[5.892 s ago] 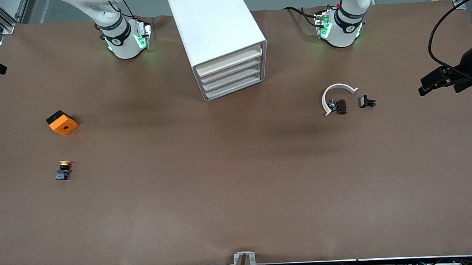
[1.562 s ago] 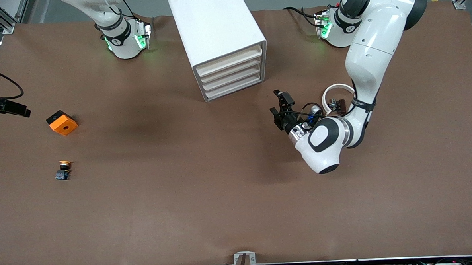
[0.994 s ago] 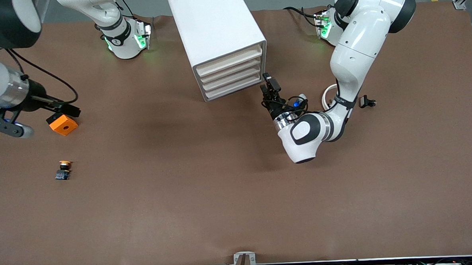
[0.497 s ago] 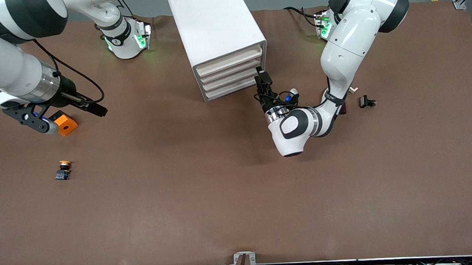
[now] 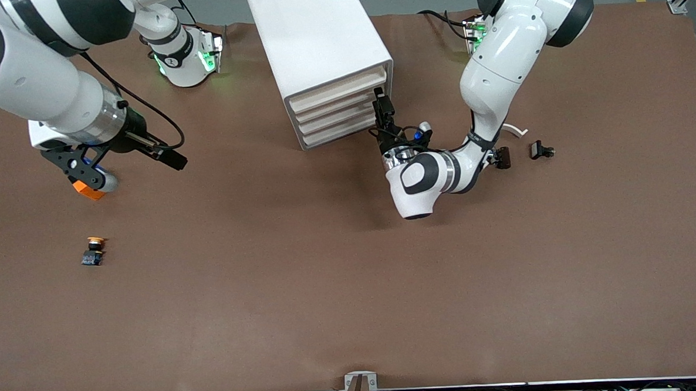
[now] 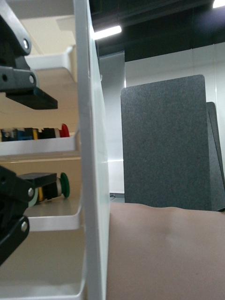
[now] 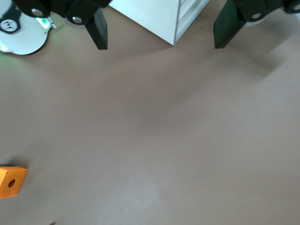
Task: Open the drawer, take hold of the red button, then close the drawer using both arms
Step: 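Grasp the drawer handle with the left gripper while the right gripper approaches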
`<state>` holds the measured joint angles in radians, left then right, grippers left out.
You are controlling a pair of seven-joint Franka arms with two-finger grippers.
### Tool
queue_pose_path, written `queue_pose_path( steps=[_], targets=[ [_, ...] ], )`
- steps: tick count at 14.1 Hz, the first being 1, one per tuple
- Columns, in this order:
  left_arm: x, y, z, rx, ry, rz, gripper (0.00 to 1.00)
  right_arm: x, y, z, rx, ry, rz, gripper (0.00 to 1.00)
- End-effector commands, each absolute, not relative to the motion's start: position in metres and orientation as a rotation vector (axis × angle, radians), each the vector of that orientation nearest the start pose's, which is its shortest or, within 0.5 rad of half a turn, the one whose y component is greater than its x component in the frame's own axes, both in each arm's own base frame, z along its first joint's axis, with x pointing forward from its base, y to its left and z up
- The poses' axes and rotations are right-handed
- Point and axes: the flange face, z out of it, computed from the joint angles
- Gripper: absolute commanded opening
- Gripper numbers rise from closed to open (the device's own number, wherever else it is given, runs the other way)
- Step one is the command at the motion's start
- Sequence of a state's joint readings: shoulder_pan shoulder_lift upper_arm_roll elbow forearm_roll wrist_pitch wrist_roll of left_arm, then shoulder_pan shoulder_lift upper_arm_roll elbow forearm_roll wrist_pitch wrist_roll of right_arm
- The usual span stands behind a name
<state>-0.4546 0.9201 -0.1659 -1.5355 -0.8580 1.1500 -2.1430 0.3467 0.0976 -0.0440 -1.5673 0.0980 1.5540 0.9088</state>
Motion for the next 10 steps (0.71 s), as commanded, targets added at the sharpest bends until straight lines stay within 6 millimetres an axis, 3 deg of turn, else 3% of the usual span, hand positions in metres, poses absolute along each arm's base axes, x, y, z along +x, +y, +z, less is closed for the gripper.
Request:
queue_pose_path(
  steps=[1,8,10],
  targets=[
    [0.4,-0.412,0.15,-1.084,-1.322,1.38,0.53,0.551,0.201,0.566,-2.941,1.002,0.221,1.0],
    [0.391,-0.422,0.155,-1.086,-1.311,1.345,0.04,0.55,0.228,0.556,-2.918,1.04,0.23,1.0],
    [0.392,-0.422,0.155,-1.087,-1.311,1.347,0.02,0.548,0.234,0.555,-2.929,1.026,0.228,1.0]
  ],
)
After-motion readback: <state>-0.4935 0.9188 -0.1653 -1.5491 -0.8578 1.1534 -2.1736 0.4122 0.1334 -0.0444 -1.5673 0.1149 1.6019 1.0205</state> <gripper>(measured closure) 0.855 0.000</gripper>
